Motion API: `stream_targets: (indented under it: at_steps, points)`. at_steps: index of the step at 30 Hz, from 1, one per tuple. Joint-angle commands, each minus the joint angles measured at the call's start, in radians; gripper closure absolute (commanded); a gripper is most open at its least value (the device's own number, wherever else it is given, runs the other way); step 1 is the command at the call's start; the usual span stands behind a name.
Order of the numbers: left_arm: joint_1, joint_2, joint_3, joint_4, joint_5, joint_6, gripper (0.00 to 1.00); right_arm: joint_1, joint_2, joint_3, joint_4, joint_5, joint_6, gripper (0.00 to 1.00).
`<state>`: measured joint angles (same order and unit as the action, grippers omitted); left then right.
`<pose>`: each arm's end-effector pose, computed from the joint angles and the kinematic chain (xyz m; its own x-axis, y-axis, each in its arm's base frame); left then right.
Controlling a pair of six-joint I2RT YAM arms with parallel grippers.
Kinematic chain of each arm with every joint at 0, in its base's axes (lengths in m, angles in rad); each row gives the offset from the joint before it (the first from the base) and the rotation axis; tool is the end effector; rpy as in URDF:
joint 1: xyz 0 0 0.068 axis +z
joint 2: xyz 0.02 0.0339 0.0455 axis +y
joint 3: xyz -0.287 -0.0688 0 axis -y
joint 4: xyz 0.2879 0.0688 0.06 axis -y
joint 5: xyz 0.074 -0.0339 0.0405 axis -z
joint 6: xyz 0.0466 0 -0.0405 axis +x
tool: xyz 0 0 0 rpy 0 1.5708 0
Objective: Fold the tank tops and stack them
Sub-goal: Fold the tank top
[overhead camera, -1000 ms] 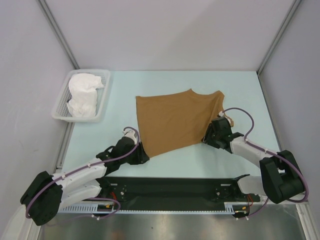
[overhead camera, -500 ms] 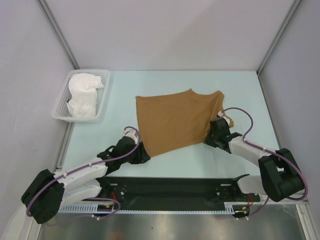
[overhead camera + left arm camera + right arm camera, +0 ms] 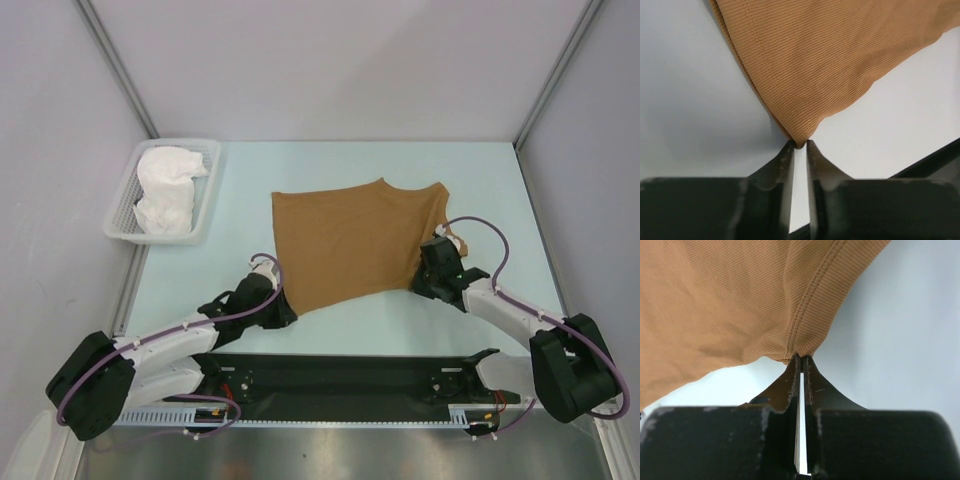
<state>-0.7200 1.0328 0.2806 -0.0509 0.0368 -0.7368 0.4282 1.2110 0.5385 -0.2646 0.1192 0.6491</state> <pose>0.1552 -0.1384 0.1203 -0.8563 -0.1421 -0.4966 0.1388 0.8627 -0.4862 0.2322 0.0999 0.1528 -0.7945 0.2971 -0.5296 0.1657 0.9451 0.2816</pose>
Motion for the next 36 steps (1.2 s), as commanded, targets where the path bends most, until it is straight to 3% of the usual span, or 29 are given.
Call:
stream_targets:
  at_steps: [1,3,9,16,30,36]
  points:
    - [-0.009,0.012,0.009,0.003,-0.018,-0.006,0.83,0.009,-0.044,0.005,-0.048,-0.027,-0.032,1.00]
    - [-0.009,0.009,0.017,0.011,-0.012,-0.009,1.00,0.009,-0.062,0.005,-0.074,-0.026,-0.043,1.00]
    - [-0.009,-0.036,0.043,-0.052,0.038,-0.007,1.00,0.007,-0.090,0.035,-0.113,-0.047,-0.092,1.00]
    - [-0.004,-0.050,0.117,-0.135,0.066,0.007,1.00,0.007,-0.015,0.164,-0.145,-0.079,-0.170,1.00]
    - [0.178,-0.079,0.255,-0.260,0.103,0.132,1.00,-0.040,0.196,0.365,-0.143,-0.147,-0.258,1.00]
    - [0.243,-0.025,0.282,-0.234,0.152,0.175,1.00,-0.109,0.237,0.416,-0.133,-0.210,-0.264,1.00]
